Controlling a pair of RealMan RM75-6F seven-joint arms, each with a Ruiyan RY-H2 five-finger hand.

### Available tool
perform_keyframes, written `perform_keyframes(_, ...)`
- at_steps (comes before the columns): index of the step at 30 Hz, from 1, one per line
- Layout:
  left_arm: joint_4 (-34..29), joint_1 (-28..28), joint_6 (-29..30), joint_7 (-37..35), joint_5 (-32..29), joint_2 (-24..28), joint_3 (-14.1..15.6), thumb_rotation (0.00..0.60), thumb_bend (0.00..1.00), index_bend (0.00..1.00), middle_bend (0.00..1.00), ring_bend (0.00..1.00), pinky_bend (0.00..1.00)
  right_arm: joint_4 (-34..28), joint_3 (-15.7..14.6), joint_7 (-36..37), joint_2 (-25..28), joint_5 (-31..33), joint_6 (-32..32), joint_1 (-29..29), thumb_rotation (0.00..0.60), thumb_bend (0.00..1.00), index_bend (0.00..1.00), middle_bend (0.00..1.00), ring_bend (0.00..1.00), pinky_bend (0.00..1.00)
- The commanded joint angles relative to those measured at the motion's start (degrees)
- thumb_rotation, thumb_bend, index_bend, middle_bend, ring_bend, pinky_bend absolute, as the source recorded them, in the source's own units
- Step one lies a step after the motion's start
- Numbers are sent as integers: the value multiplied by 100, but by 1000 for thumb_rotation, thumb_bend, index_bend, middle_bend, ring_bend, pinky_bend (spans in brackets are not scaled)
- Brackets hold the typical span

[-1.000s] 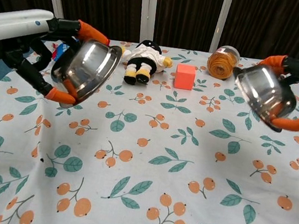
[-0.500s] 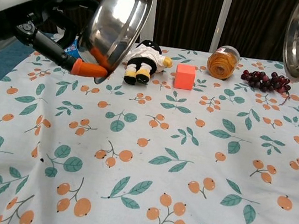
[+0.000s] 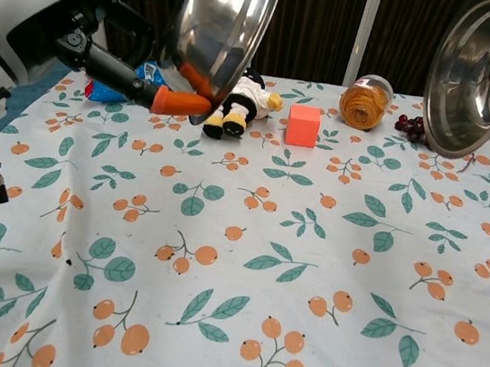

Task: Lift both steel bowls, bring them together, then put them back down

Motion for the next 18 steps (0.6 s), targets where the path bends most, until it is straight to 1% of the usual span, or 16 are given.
perform_keyframes(1,123,-91,62,-45,91,-198,-40,600,509,578,710,609,777,-264,-81,-329,-137,221,-62,59,600,388,1000,981,986,1000)
perform_keyframes(4,184,-157,53,-39,108,-357,-60,600,508,578,710,608,777,-463,-78,-696,-260,475,-70,101,600,389,1000,981,986,1000)
perform_keyframes(11,339,-254,19,-3,157,-631,-7,600,507,578,711,609,778,-773,45,-1348,-437,1135,-89,202,600,392,1000,981,986,1000)
perform_keyframes(18,533,-348,-42,18,170,-821,15,600,506,579,712,609,777,-1168,118,-1707,-418,1381,-71,186,600,392,1000,980,986,1000)
